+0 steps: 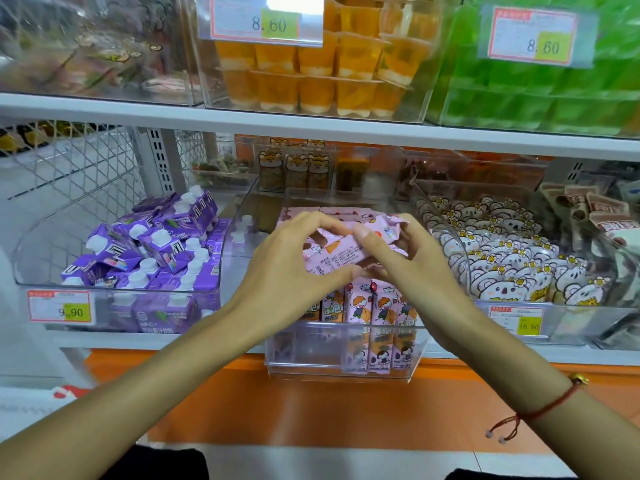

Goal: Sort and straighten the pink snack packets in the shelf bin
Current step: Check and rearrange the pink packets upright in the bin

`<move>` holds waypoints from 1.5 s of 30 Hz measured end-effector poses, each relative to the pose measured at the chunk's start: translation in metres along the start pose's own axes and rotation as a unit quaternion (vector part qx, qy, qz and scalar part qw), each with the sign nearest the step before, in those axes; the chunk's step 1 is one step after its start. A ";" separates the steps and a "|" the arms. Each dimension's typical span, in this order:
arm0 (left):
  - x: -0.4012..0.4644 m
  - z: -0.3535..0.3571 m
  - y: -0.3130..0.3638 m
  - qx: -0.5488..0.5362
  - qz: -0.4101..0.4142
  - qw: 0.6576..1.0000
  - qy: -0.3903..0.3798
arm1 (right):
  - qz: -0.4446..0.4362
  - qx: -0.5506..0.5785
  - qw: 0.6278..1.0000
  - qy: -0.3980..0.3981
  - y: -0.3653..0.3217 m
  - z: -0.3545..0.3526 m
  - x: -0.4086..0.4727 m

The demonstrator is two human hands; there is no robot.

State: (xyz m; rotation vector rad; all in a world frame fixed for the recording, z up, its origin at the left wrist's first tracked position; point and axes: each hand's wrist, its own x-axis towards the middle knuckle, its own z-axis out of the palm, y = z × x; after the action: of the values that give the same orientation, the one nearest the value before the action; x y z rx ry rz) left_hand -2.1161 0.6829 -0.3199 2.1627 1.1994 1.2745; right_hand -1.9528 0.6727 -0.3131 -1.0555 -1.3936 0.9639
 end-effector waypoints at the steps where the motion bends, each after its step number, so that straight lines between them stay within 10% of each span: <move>1: 0.001 -0.002 0.000 -0.008 -0.011 1.000 -0.017 | 0.004 0.019 1.000 -0.015 0.000 -0.003 0.001; 23: 0.005 -0.011 -0.001 -0.150 -0.018 0.987 -0.062 | -0.099 -0.081 0.988 -0.088 0.000 -0.013 0.005; 26: 0.010 -0.024 -0.005 -0.122 0.005 0.992 -0.037 | -0.069 -0.195 0.974 -0.095 0.009 -0.018 0.006; 33: 0.004 -0.016 -0.011 0.036 0.018 0.993 -0.107 | -0.147 -0.552 0.809 -0.137 0.029 -0.017 0.004; 38: 0.013 -0.013 -0.021 0.271 0.046 0.941 -0.199 | -0.138 -0.558 0.809 -0.121 0.023 -0.018 0.002; 45: 0.019 -0.005 -0.027 0.279 0.066 0.942 -0.176 | -0.172 -0.570 0.803 0.017 0.006 -0.041 0.005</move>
State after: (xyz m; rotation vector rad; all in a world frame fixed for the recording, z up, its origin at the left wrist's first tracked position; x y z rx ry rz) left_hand -2.1287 0.7129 -0.3251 2.7561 1.3924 0.5764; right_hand -1.9113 0.6792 -0.3135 -1.5475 -2.0831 -0.2953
